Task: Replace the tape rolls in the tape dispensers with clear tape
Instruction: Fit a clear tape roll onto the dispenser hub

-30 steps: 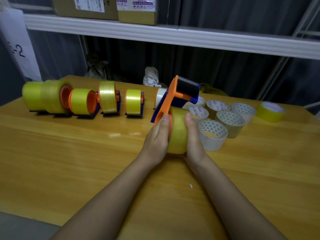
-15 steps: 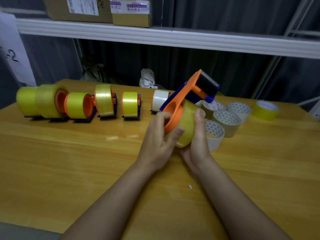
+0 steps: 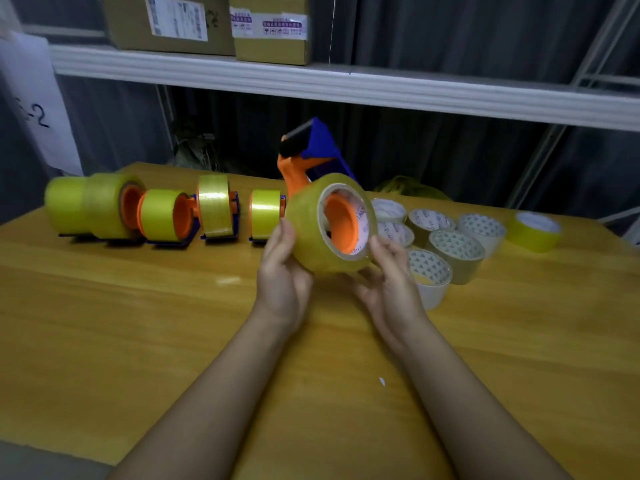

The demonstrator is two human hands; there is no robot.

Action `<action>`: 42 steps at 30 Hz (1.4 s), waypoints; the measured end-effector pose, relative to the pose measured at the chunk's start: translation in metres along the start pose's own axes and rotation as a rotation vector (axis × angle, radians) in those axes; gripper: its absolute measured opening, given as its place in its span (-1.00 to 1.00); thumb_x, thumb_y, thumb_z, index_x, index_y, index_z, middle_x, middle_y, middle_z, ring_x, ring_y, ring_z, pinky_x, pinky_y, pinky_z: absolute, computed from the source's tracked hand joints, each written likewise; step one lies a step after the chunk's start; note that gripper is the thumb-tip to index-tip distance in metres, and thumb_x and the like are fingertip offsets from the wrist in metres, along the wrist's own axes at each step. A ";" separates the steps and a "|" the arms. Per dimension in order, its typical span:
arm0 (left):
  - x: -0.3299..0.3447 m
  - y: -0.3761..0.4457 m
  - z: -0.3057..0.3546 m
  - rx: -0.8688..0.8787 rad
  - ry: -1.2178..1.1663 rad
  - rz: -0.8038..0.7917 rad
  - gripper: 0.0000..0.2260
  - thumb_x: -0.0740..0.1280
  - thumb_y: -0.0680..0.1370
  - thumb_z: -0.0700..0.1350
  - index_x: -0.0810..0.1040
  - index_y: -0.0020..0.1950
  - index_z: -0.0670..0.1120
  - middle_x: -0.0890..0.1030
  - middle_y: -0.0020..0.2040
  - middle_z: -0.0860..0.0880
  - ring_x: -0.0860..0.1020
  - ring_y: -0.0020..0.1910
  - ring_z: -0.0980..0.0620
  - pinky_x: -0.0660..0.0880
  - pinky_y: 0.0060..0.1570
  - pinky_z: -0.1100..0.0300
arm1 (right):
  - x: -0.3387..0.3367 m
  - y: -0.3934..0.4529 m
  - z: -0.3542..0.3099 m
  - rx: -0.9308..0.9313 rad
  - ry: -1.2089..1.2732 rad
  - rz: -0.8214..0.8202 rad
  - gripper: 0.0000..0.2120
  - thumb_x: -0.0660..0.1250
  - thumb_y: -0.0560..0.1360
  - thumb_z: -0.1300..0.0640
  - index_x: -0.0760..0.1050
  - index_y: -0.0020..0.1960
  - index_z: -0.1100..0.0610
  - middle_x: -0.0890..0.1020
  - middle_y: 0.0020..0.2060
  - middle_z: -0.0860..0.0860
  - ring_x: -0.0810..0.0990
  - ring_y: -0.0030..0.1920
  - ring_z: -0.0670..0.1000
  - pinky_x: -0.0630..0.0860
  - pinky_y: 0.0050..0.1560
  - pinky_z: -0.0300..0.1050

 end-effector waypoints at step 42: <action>-0.019 0.005 0.004 -0.200 0.520 -0.077 -0.66 0.40 0.42 0.16 0.61 0.03 -0.07 0.67 -0.05 -0.09 0.62 0.04 -0.08 0.52 0.08 0.09 | -0.020 0.000 -0.024 -0.029 -0.143 -0.122 -0.41 0.41 0.46 0.12 0.33 0.45 0.08 0.60 0.19 0.19 0.56 0.24 0.14 0.43 0.31 0.16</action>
Point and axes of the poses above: each hand's wrist, its own y-axis towards the middle knuckle, its own x-axis out of the palm, z = x × y, the point moved 2 cm from there along y, towards the middle knuckle
